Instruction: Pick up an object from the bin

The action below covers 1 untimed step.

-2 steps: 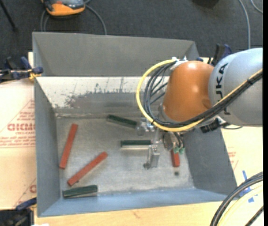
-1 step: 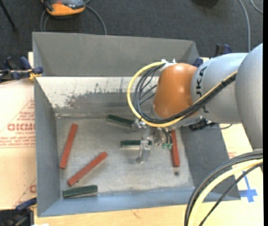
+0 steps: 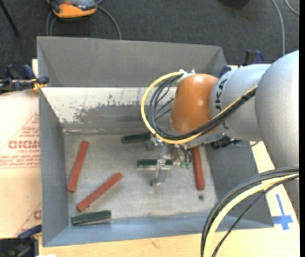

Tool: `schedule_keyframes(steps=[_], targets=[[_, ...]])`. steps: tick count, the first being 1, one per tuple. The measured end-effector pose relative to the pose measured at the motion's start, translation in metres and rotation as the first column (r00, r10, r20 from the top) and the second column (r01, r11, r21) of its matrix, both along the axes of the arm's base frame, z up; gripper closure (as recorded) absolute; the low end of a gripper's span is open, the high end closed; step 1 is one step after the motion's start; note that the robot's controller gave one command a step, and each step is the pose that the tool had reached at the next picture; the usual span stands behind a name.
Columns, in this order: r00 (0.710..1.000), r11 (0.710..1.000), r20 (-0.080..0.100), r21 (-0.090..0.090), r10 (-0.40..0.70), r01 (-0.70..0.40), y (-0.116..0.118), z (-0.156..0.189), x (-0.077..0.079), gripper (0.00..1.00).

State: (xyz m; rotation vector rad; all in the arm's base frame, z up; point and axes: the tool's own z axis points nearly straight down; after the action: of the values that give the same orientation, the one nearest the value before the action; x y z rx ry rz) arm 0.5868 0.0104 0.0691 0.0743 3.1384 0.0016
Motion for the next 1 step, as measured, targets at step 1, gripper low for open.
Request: schedule_keyframes(steps=[1], targets=[[0.998,0.998,0.0,0.0,-0.056,0.056,-0.0022,0.0015,-0.0111,0.0]])
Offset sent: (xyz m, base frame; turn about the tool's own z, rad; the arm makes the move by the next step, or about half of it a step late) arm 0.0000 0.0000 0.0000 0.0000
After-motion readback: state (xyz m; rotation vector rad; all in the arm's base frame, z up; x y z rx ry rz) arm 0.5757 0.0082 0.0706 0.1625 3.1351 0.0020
